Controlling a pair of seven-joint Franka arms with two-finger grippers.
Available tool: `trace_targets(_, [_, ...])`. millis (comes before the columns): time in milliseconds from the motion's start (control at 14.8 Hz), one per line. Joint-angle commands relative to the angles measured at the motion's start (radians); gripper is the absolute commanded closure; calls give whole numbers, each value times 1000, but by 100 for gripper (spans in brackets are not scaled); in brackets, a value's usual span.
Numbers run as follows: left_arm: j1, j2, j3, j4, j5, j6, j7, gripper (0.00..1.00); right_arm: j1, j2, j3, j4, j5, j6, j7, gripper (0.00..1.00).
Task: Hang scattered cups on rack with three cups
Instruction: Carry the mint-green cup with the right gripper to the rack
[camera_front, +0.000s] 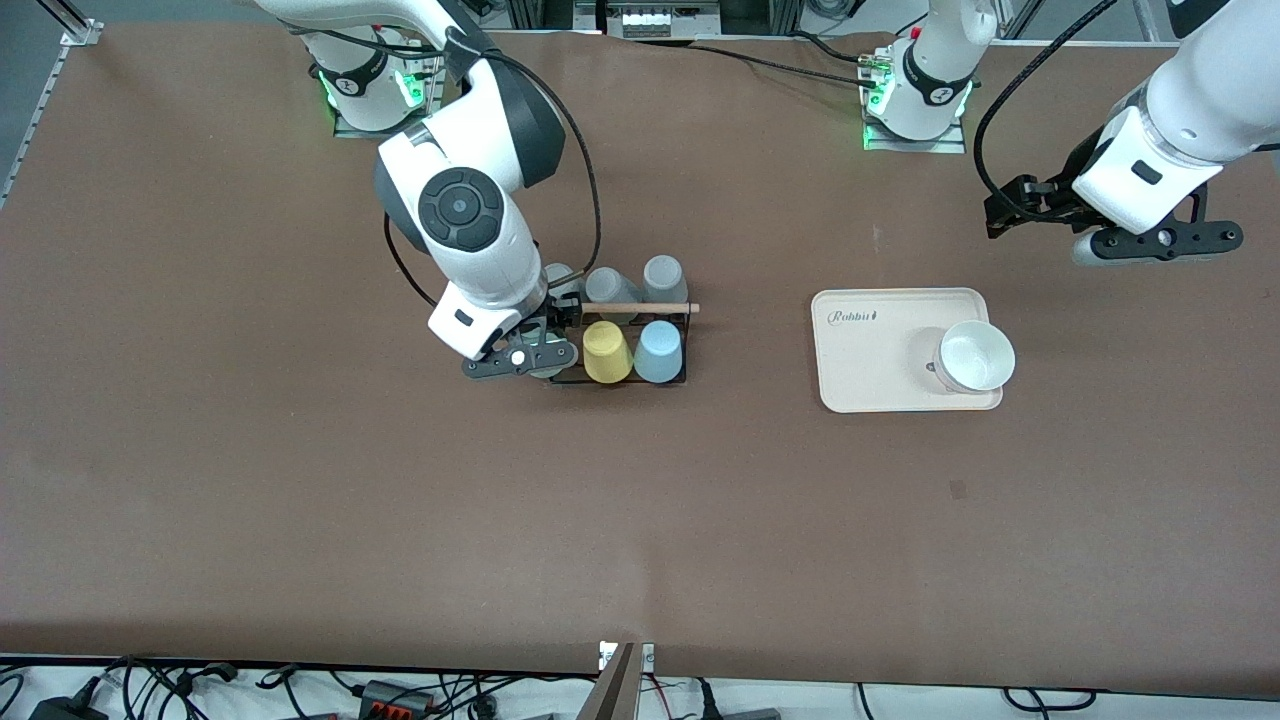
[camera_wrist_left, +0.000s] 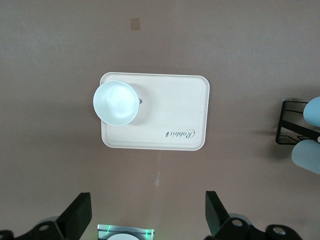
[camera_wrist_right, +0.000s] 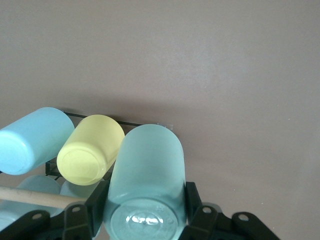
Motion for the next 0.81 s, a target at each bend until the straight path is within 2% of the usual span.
trace_targets(0, [13, -8, -1, 10, -18, -21, 23, 0, 6, 22, -8, 36, 9, -15, 11, 76])
trace_targets(610, [16, -8, -1, 10, -18, -22, 24, 0, 11, 40, -7, 36, 15, -20, 11, 76])
trace_targets(745, [16, -8, -1, 12, -21, -22, 24, 0, 11, 42, -7, 36, 63, -20, 26, 75])
